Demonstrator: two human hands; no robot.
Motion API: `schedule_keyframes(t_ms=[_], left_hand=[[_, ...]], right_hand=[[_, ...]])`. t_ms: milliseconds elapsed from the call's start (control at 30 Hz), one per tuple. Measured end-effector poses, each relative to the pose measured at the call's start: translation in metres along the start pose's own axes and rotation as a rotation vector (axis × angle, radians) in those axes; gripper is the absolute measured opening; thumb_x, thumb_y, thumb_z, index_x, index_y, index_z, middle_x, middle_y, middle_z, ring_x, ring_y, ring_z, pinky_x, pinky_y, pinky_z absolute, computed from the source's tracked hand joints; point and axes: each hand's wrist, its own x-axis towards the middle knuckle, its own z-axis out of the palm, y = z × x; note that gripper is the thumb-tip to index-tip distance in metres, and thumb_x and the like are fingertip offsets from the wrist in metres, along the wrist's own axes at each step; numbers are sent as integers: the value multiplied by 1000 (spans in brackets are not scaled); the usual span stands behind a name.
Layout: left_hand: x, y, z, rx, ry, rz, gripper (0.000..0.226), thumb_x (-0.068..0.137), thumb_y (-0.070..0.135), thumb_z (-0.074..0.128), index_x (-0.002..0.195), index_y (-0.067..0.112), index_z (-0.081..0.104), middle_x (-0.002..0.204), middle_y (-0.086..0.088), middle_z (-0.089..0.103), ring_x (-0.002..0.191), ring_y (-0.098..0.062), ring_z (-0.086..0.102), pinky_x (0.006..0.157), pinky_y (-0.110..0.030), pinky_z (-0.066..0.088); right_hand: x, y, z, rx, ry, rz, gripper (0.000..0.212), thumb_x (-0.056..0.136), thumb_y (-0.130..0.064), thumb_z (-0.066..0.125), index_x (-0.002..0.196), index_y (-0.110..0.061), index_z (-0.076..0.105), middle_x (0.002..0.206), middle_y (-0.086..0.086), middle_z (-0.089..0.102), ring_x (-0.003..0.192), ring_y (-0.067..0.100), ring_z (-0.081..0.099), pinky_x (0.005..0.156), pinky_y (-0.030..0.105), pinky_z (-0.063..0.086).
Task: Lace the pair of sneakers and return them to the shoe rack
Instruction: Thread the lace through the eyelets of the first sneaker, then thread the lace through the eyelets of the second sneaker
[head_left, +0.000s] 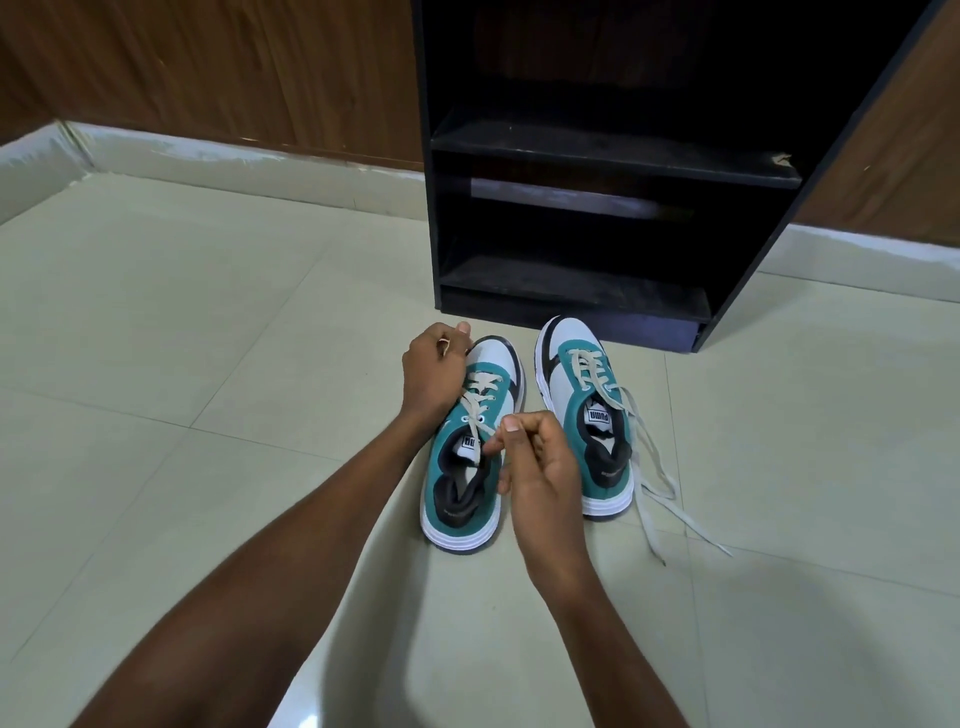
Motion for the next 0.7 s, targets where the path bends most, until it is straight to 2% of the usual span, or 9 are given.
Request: schedule_keyframes(t_ms=[67, 133, 200, 333, 400, 533, 567, 633, 700], left_hand=[[-5, -2, -6, -159, 0, -132, 31, 95, 47, 59, 92, 18, 49, 81, -3, 60, 63, -15, 53, 62, -27, 46], [-8, -1, -18, -330, 46, -291, 36, 90, 48, 64, 101, 24, 40, 85, -5, 59, 62, -18, 55, 64, -36, 49], [-13, 1, -34, -372, 65, -401, 42, 91, 47, 65, 111, 24, 37, 93, -6, 58, 69, -21, 60, 68, -41, 55], [-31, 0, -55, -178, -94, -456, 34, 93, 41, 63, 109, 12, 55, 90, -7, 67, 69, -22, 61, 59, -31, 51], [-40, -2, -60, -126, -141, -427, 28, 95, 33, 60, 103, 7, 65, 90, -7, 72, 69, -21, 64, 59, -29, 51], [-45, 0, -64, -52, -78, -263, 17, 92, 25, 59, 94, 14, 72, 92, -1, 73, 83, -25, 68, 72, -37, 57], [-45, 5, -63, -9, -54, -203, 16, 92, 23, 59, 94, 15, 73, 90, 3, 72, 83, -19, 67, 73, -33, 56], [-49, 18, -56, 62, -7, -68, 14, 93, 20, 60, 93, 15, 73, 85, 10, 70, 78, -3, 64, 72, -18, 49], [-57, 34, -43, 74, -11, 17, 12, 94, 20, 61, 90, 17, 71, 83, 12, 70, 73, 4, 62, 64, -6, 43]], right_hand=[[3, 4, -6, -95, 40, 20, 15, 91, -34, 72, 94, -24, 63, 94, -6, 69, 84, 9, 64, 82, 32, 54], [8, 7, -7, -211, 33, 99, 32, 77, -40, 83, 99, -27, 64, 105, -5, 67, 98, 9, 65, 90, 30, 54], [14, 10, -5, -327, -5, 138, 42, 66, -44, 85, 99, -27, 65, 106, -4, 69, 98, 11, 67, 92, 35, 56], [25, 6, 2, -446, -9, 125, 31, 68, -33, 82, 95, -30, 67, 106, -1, 72, 97, 17, 69, 91, 38, 57], [32, 0, 8, -478, -11, 130, 29, 74, -28, 81, 100, -28, 69, 110, 1, 73, 100, 19, 69, 93, 36, 56], [44, -13, 13, -550, -40, 137, 31, 82, -22, 75, 113, -21, 72, 117, 1, 74, 103, 20, 68, 97, 33, 53], [44, -19, 11, -565, -36, 129, 30, 83, -23, 74, 113, -20, 72, 115, 0, 74, 100, 19, 68, 94, 29, 52], [43, -30, 2, -604, 18, 66, 26, 85, -26, 74, 110, -20, 72, 109, -2, 74, 93, 16, 68, 85, 23, 49], [41, -39, -11, -646, 147, -49, 19, 86, -27, 72, 104, -20, 73, 103, -3, 75, 91, 17, 69, 83, 26, 50]])
